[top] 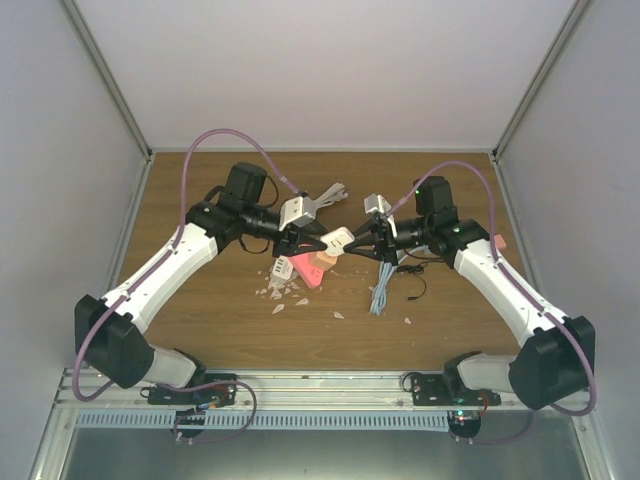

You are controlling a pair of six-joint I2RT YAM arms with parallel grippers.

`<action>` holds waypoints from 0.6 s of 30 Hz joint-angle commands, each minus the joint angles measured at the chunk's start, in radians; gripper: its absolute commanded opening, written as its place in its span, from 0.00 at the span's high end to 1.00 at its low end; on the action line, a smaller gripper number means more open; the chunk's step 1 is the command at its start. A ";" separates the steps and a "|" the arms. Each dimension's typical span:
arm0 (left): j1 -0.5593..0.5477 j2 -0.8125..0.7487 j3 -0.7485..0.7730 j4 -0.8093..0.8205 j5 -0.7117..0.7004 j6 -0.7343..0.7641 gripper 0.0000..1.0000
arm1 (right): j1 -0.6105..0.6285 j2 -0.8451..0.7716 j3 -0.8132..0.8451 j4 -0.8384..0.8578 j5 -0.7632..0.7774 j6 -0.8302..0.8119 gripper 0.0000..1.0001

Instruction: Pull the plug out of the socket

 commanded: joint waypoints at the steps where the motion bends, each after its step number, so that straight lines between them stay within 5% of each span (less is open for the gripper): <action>1: 0.011 -0.015 -0.011 -0.030 0.082 0.014 0.67 | -0.001 -0.025 0.007 0.017 -0.048 -0.020 0.99; 8: 0.012 -0.006 -0.005 0.008 0.112 -0.045 0.91 | -0.001 -0.029 0.001 0.039 -0.023 -0.020 0.96; 14: 0.064 -0.005 -0.014 0.037 0.090 -0.071 1.00 | -0.005 -0.034 -0.010 0.091 0.041 0.008 0.47; 18: 0.163 0.004 -0.019 0.036 0.074 -0.072 1.00 | -0.023 -0.038 -0.025 0.125 0.098 0.011 0.30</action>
